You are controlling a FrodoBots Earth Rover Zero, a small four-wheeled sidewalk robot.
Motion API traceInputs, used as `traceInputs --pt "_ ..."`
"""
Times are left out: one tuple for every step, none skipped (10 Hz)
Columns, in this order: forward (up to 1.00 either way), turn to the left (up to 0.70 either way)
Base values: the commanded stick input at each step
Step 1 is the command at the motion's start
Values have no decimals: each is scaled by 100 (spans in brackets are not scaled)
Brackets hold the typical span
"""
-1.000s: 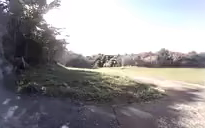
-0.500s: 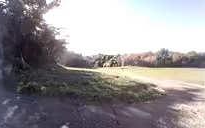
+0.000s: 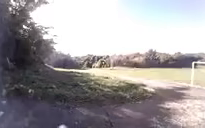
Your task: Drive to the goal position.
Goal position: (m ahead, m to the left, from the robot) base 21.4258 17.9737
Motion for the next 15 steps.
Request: traceInputs --pt "0 -70" --pt "0 -70" --pt "0 -70" --pt "0 -70" --pt "0 -70" --pt "0 -70" --pt "0 -70" --pt "0 -70" --pt "0 -70" --pt "0 -70" --pt "0 -70" --pt "0 -70" --pt "0 -70" --pt "0 -70" --pt "0 -70"
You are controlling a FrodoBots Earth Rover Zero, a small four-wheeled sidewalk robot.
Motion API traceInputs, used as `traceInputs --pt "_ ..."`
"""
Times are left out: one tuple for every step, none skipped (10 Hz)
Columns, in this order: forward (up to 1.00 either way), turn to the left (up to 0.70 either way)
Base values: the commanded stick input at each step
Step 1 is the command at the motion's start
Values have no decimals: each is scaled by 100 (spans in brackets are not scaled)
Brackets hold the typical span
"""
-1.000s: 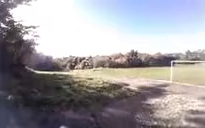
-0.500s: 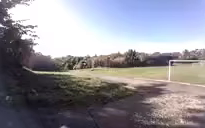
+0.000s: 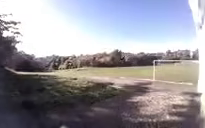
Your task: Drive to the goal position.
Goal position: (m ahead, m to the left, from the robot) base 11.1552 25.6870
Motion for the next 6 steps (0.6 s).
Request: traceInputs --pt "0 -70" --pt "6 -42" --pt "20 1" --pt "57 1" --pt "70 1" --pt "70 1"
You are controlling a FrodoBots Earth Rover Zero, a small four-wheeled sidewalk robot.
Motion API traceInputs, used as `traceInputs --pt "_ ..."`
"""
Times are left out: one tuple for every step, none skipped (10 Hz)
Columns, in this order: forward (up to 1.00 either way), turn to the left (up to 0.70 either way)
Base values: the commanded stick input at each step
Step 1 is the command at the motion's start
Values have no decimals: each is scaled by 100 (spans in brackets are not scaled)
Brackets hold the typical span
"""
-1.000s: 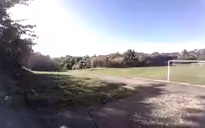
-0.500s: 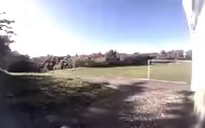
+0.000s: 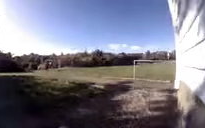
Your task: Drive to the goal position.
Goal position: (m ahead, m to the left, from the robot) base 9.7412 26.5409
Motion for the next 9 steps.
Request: traceInputs --pt "70 1" --pt "70 1" --pt "85 1" --pt "85 1" --pt "85 1" --pt "85 1" --pt "85 1" --pt "85 1" --pt "88 -9"
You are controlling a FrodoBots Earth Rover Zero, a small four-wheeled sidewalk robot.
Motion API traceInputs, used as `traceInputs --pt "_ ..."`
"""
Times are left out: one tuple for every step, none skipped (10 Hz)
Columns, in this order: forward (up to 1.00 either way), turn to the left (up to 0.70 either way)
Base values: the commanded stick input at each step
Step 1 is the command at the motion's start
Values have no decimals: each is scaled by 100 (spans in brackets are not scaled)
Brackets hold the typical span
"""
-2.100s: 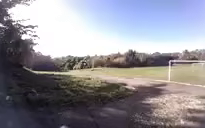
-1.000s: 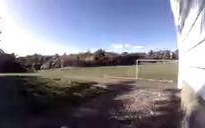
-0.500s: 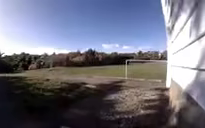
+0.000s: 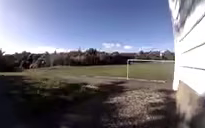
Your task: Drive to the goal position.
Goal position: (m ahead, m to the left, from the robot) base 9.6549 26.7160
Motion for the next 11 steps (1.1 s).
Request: traceInputs --pt "98 -35" --pt "100 -39" --pt "100 -39" --pt "100 -39" --pt "100 -39" --pt "100 -39" --pt "100 -39" --pt "100 -35" --pt "100 -25" --pt "100 -9" --pt "100 1"
